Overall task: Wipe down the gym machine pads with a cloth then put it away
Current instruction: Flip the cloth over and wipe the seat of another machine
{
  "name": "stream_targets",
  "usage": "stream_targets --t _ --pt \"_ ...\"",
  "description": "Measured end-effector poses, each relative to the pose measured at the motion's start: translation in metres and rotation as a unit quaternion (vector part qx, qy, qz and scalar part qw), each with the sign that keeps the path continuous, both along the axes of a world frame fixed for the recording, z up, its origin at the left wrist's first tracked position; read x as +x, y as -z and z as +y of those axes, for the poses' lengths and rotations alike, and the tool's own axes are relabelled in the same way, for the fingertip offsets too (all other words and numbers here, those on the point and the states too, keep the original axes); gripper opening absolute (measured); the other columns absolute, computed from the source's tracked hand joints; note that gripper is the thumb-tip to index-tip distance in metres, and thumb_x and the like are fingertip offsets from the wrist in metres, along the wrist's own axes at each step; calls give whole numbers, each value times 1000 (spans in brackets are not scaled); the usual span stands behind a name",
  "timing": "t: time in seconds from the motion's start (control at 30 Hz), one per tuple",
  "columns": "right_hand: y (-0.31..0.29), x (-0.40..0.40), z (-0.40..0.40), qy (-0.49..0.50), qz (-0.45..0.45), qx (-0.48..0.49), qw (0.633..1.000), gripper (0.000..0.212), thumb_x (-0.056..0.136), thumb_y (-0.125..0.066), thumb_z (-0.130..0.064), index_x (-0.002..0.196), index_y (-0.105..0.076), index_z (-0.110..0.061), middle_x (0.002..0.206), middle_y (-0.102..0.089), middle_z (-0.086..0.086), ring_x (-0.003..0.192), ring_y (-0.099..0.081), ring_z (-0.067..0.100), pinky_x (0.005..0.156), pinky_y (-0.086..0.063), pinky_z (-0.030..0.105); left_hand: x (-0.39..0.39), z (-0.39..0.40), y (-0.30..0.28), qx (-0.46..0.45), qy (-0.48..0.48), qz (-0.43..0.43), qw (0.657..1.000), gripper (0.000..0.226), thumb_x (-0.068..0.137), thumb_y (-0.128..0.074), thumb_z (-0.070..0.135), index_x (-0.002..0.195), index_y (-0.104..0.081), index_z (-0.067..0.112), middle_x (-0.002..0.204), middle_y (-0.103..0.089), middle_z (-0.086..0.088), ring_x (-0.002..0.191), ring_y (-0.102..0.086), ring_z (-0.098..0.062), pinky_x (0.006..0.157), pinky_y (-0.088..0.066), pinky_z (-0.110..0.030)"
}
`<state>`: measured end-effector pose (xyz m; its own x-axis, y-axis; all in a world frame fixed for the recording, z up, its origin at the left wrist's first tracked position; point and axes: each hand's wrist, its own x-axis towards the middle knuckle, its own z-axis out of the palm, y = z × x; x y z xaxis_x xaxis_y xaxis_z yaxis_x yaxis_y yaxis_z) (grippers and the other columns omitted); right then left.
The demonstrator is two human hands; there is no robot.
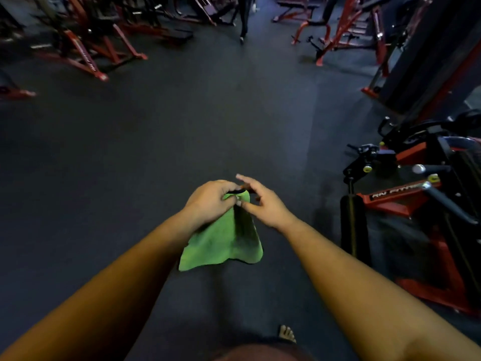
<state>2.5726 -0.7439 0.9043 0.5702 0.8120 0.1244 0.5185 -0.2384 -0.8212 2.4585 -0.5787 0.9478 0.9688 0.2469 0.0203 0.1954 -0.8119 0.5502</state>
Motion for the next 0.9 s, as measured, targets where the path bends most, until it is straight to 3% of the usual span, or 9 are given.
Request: stream_targets --t 0.07,0.13,0.27,0.33,0.43,0.57,0.67,0.77,0.9 --pt "-7 -11 23 -36 -58 -34 997 49 89 -77 -25 135 -62 -22 128 -67 -1 120 -58 13 107 -45 36 -19 19 -11 2 0 -21 1000 31 91 -63 33 120 -73 29 109 -67 12 111 -64 -17 93 -51 -37" --pt "-12 -22 43 -46 -93 -74 992 45 85 -73 -47 123 -64 -25 117 -65 -1 116 -55 23 102 -45 44 -40 38 -22 5 -9 -44 999 33 86 -57 37 114 -75 30 96 -62 17 103 -65 -15 89 -53 -39" --pt "-18 -28 77 -61 -122 -82 987 52 71 -64 -80 93 -60 -32 96 -52 -8 101 -50 20 86 -45 39 -73 75 -35 39 -31 -73 996 28 89 -59 35 113 -73 38 96 -63 16 101 -63 -10 86 -53 -38" --pt "-24 -32 95 -101 -122 -57 986 47 73 -70 -74 80 -54 -30 85 -49 -8 89 -50 18 75 -42 36 -86 93 -39 86 -55 -71 992 25 93 -63 33 116 -71 39 105 -65 14 107 -61 -12 86 -50 -35" --pt "-37 -42 127 -115 -67 -11 991 44 81 -83 -47 70 -47 -26 70 -46 -10 69 -45 9 63 -36 34 -106 121 -45 178 -93 -24 979 28 97 -59 46 120 -68 33 111 -65 7 112 -61 -20 87 -48 -37" --pt "-52 -53 176 -98 -69 4 993 48 81 -81 -51 69 -44 -23 61 -50 -9 59 -44 5 58 -38 35 -134 161 -43 237 -176 39 955 39 98 -48 60 103 -66 26 101 -65 1 105 -62 -27 82 -47 -40" --pt "-69 -57 229 -113 -120 -11 986 51 79 -74 -64 73 -44 -24 63 -56 -4 59 -50 10 57 -42 36 -156 195 -44 143 -267 5 953 32 101 -49 55 85 -52 27 89 -64 1 94 -63 -29 70 -40 -38" --pt "-84 -54 276 -151 -178 -31 972 50 80 -72 -67 79 -45 -25 69 -57 -5 65 -55 17 59 -43 36 -175 225 -53 51 -348 -57 934 31 101 -52 52 84 -50 26 81 -60 1 85 -62 -30 63 -37 -37" --pt "-98 -41 341 -189 -289 -97 934 48 82 -63 -75 91 -56 -28 86 -59 -6 83 -60 24 64 -45 34 -190 256 -68 52 -449 -83 888 36 97 -54 58 84 -54 25 81 -63 1 82 -61 -27 62 -42 -38"
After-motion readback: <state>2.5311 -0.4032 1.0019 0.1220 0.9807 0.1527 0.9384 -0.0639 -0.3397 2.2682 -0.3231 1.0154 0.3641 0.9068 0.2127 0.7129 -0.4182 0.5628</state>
